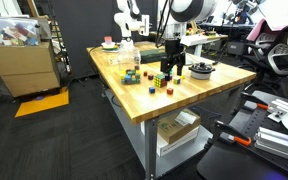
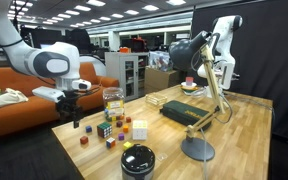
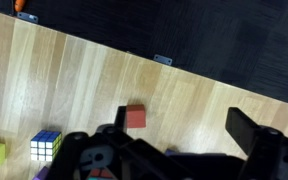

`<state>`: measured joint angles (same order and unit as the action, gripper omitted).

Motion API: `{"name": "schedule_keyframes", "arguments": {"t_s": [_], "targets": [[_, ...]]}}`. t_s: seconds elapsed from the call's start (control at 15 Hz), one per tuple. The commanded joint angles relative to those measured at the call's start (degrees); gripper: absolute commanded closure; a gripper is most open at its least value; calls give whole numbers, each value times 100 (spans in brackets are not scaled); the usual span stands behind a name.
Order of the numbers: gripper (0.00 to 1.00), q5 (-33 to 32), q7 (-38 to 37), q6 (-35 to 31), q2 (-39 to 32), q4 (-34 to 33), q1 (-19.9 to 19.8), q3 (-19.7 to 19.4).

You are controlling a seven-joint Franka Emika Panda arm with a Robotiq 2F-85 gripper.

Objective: Pick up the orange block from the table and move it forward.

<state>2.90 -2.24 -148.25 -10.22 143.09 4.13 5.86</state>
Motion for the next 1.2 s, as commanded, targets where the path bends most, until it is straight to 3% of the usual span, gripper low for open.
{"name": "schedule_keyframes", "arguments": {"t_s": [0.0,0.47,0.8,1.13], "targets": [[0,9,6,14,3,-7,29,-27],[0,-491,-170,-228,-455,-301,0,-305],[0,393,613,-633,-1029,-692,-365,-12],[0,587,805,-598,-1300,-859,-502,37]]}}
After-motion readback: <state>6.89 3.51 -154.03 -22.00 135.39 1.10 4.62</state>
